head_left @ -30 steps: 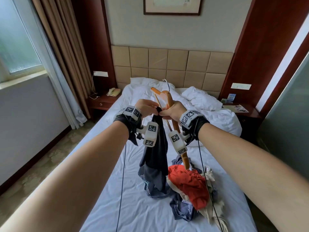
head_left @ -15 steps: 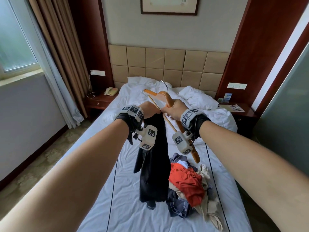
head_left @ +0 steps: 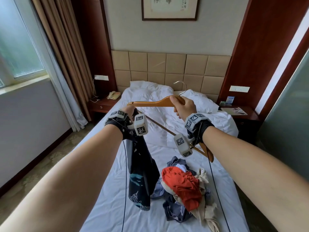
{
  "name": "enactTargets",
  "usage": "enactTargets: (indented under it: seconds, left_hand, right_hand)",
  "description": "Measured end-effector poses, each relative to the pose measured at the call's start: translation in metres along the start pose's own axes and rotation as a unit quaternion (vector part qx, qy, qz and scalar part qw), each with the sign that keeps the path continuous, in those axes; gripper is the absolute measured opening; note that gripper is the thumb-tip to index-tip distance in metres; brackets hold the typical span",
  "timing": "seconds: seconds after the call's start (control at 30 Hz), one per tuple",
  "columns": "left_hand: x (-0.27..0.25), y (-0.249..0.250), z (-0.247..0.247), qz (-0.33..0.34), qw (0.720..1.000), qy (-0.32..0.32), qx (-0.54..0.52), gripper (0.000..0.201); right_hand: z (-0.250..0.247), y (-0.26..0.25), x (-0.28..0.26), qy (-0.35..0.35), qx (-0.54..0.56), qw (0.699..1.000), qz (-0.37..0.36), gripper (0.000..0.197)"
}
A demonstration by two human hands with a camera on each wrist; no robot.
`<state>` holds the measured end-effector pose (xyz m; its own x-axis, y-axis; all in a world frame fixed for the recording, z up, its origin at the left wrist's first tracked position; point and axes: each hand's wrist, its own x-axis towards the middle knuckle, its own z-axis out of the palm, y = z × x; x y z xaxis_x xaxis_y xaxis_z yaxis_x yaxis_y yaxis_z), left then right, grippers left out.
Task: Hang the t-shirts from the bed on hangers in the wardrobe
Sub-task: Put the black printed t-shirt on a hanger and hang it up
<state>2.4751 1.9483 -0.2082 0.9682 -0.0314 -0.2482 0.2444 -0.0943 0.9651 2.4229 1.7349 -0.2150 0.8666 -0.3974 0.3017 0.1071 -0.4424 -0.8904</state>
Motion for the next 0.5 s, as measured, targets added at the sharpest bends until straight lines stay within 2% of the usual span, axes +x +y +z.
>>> enactTargets:
  seconds: [0.1,0.13,0.17,0.23,0.3,0.33,0.4,0.5]
  left_hand:
    - [0.004,0.001,-0.006,-0.016,0.999,0.028,0.039,0.053]
    - [0.006,0.0,-0.01,-0.023,0.993,0.058,0.099,0.055]
    - [0.008,0.0,-0.017,-0.003,0.982,0.084,0.168,0.051]
    - [0.011,0.001,-0.025,0.013,0.962,0.107,0.25,0.046]
    - [0.018,-0.002,-0.029,0.023,0.967,0.103,0.232,0.051]
    - [0.018,-0.003,-0.028,0.042,0.976,0.105,0.185,0.048]
    - [0.015,-0.001,-0.024,0.073,0.978,0.145,0.13,0.039]
    - [0.005,0.003,-0.021,0.104,0.959,0.179,0.192,0.019]
  right_hand:
    - [-0.009,0.002,0.0,0.041,0.028,0.998,0.033,0.068]
    - [-0.012,0.003,0.0,0.046,0.029,0.998,0.041,0.071]
    - [-0.015,0.004,0.0,0.05,0.027,0.997,0.046,0.072]
    - [-0.021,0.008,-0.001,0.053,0.019,0.997,0.053,0.072]
    - [-0.026,0.011,-0.002,0.05,0.012,0.997,0.061,0.071]
    - [-0.028,0.012,-0.003,0.044,0.013,0.997,0.063,0.07]
    - [-0.03,0.011,-0.005,0.031,0.025,0.997,0.068,0.067]
    - [-0.031,0.008,-0.006,0.021,0.052,0.996,0.067,0.06]
